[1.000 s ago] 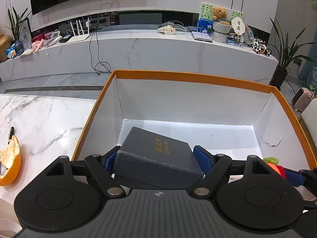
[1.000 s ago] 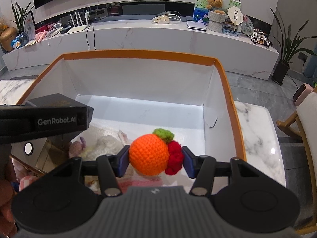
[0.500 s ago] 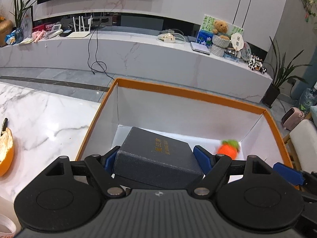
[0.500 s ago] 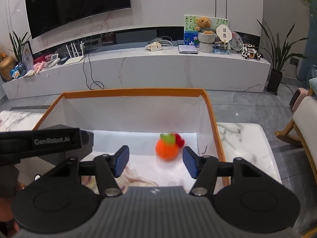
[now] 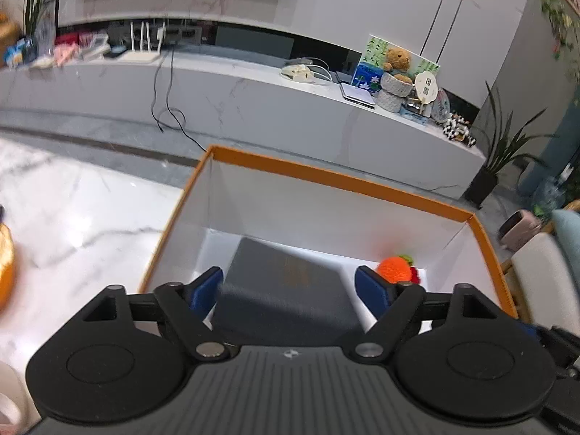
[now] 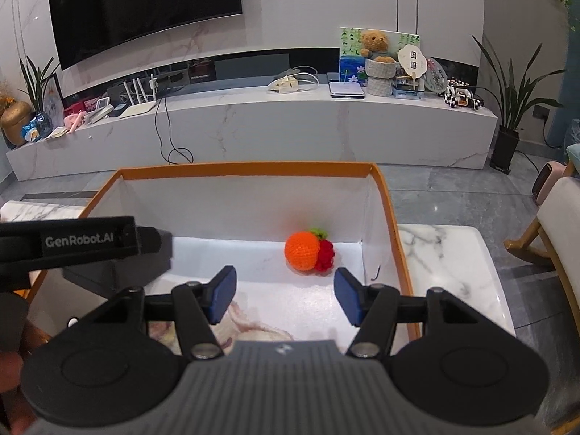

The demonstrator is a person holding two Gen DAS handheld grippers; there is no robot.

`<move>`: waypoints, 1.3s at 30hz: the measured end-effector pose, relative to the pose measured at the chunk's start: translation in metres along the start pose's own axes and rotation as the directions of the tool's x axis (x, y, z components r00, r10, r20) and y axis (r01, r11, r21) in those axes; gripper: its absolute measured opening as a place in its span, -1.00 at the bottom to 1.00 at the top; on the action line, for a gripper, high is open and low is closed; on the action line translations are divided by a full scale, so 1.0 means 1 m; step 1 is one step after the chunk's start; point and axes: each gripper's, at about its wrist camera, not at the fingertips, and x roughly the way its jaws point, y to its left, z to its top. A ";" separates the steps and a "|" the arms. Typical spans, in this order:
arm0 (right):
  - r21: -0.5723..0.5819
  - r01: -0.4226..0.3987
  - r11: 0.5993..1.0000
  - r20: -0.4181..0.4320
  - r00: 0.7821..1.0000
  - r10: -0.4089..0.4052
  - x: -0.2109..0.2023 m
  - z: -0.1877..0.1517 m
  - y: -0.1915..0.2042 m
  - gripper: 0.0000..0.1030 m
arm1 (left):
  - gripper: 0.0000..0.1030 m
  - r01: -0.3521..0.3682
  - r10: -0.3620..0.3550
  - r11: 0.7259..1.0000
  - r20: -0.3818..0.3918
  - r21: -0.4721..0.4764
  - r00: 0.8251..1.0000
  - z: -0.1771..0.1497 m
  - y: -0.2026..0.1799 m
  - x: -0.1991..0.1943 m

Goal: Organize objects
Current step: 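Lower and release black box with left gripper while right gripper drops crocheted orange, then raise both open grippers away from the orange box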

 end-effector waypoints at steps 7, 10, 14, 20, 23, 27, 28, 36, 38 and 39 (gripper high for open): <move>-0.008 -0.003 1.000 -0.005 1.000 0.003 0.001 0.000 0.000 0.20 | 1.00 0.041 -0.042 0.999 -0.010 -0.035 0.999 0.000 0.004 0.003; -0.007 -0.002 1.000 -0.006 1.000 0.002 0.001 0.000 0.000 0.20 | 1.00 0.031 -0.032 0.999 -0.011 -0.022 0.999 -0.001 0.001 0.003; -0.011 -0.004 1.000 -0.008 1.000 0.004 -0.001 0.000 0.001 0.20 | 1.00 0.047 -0.047 0.999 -0.009 -0.006 0.999 -0.001 -0.003 0.000; -0.019 -0.007 1.000 -0.002 1.000 0.007 -0.005 0.001 0.001 0.20 | 1.00 0.062 -0.063 0.998 0.015 0.013 0.998 -0.002 -0.006 -0.014; -0.025 -0.005 1.000 0.001 1.000 0.005 -0.008 0.001 0.000 0.20 | 1.00 0.045 -0.046 0.997 0.034 0.056 0.998 -0.003 -0.010 -0.024; -0.027 -0.004 1.000 0.010 1.000 0.004 -0.013 0.002 -0.003 0.27 | 1.00 0.048 -0.053 0.994 0.047 0.099 0.998 -0.010 -0.018 -0.038; -0.028 -0.001 1.000 0.016 1.000 0.002 -0.015 0.001 -0.003 0.37 | 1.00 0.052 -0.057 0.993 0.047 0.110 0.997 -0.014 -0.021 -0.041; -0.113 0.018 0.993 0.036 0.999 -0.014 -0.033 -0.005 -0.001 0.42 | 1.00 0.084 -0.091 0.992 0.074 0.097 0.993 -0.033 -0.019 -0.070; -0.125 0.014 0.992 0.040 0.999 -0.009 -0.039 -0.007 -0.001 0.42 | 1.00 0.080 -0.089 0.990 0.079 0.112 0.993 -0.037 -0.016 -0.076; -0.122 0.008 0.993 0.039 0.999 -0.003 -0.042 -0.009 -0.002 0.42 | 1.00 0.074 -0.085 0.988 0.076 0.138 0.993 -0.040 -0.018 -0.078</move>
